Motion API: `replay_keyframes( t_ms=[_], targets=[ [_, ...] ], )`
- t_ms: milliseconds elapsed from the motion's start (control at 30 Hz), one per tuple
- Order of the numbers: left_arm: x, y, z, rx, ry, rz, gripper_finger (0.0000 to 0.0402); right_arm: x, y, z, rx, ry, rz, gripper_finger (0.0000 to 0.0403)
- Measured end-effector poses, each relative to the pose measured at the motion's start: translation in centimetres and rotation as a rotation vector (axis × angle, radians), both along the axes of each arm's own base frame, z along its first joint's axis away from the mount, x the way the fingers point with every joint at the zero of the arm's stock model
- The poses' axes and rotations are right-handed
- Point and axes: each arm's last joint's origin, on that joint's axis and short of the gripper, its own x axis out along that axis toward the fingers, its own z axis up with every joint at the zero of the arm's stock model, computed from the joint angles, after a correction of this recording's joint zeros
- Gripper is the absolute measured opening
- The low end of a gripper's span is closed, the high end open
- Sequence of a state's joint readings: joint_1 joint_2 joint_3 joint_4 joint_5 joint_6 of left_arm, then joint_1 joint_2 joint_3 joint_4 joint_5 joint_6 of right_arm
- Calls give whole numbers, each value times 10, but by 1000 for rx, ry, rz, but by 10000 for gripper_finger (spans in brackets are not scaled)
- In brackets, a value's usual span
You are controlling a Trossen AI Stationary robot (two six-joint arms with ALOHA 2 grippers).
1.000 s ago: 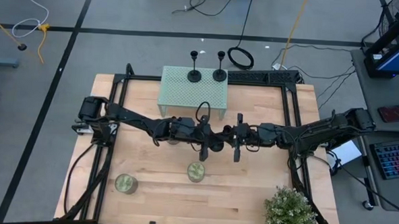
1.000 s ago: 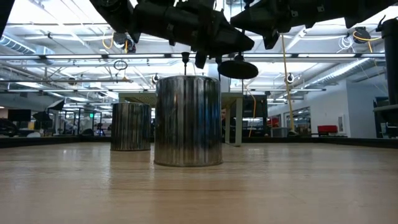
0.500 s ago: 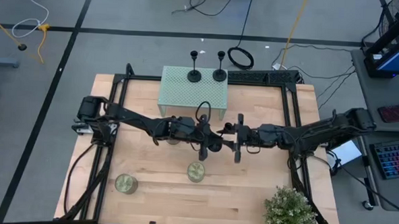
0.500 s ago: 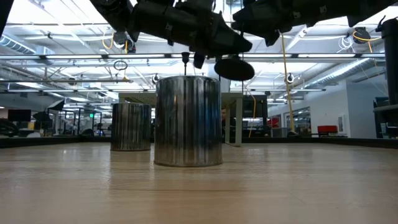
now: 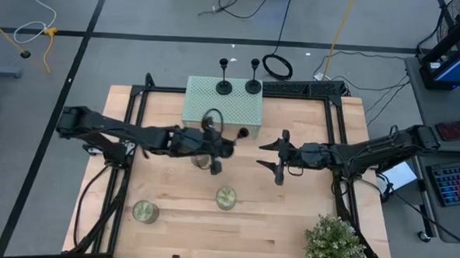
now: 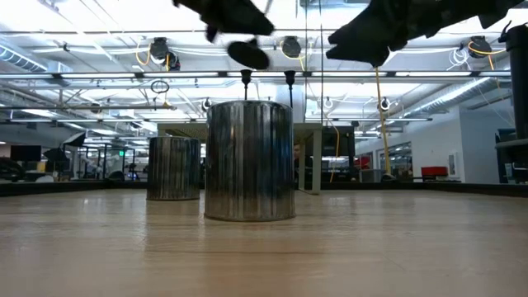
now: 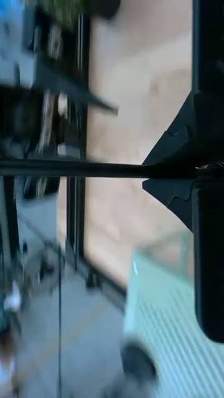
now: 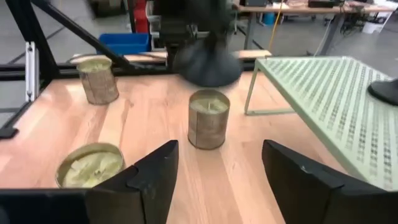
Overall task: Pick & Place candle stick holders
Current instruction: Put the black candlestick holder on the shelf
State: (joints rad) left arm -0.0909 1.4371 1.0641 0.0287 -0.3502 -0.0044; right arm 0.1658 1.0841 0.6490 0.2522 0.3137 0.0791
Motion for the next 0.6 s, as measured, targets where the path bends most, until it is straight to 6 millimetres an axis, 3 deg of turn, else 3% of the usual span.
replay_keyframes(
  t_ms=[233,400,467,600],
  targets=[
    [-52,18,40,133,11,250,13,0,0,-2,2,24,-1,223],
    [-94,44,75,147,-111,329,13,-1,0,-2,2,23,-1,224],
    [-105,55,77,142,-142,330,13,-1,0,-2,3,22,-1,226],
    [-112,81,52,137,-141,342,13,-1,0,-3,4,27,-1,225]
  ],
)
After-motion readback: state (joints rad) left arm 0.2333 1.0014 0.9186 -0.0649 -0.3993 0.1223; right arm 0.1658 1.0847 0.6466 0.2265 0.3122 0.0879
